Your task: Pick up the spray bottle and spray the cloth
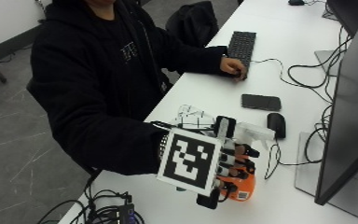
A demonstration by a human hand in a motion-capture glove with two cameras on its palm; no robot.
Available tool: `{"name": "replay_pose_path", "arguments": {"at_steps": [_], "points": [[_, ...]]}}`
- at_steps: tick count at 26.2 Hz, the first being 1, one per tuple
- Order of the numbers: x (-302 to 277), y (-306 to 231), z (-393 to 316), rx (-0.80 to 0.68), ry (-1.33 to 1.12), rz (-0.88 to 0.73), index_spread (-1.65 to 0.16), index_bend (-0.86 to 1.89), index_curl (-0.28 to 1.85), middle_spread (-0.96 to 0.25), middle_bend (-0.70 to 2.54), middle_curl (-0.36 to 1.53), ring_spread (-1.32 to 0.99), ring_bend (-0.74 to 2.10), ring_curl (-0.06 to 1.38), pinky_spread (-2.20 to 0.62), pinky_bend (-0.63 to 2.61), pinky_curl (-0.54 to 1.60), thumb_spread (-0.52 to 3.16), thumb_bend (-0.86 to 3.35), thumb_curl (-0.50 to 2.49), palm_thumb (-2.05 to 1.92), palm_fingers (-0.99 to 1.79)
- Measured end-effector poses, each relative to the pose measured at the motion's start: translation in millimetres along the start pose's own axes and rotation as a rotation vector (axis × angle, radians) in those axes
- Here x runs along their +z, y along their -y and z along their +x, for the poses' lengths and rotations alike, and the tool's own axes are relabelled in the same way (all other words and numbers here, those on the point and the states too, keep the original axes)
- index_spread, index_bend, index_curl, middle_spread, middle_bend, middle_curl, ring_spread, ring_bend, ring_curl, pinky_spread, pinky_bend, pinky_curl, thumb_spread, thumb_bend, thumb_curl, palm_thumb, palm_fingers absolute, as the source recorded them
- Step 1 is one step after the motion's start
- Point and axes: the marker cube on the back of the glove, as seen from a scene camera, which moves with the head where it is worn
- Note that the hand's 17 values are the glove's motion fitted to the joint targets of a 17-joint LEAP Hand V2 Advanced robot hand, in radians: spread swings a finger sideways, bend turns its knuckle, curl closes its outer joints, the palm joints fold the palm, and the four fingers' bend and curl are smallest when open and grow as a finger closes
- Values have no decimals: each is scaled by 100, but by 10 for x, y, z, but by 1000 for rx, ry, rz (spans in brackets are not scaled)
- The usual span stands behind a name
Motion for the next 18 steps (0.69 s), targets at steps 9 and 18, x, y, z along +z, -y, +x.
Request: {"name": "replay_pose_path", "arguments": {"at_steps": [9,18], "points": [[222,165,57,-44,257,-20,-35,16,23,-14,31,39,-17,46,34,11,21,32,105,0,34,71,83],[431,374,-4,-64,527,77,-34,20,30,-18,31,40,-19,45,35,6,14,30,99,-1,37,77,100]]}}
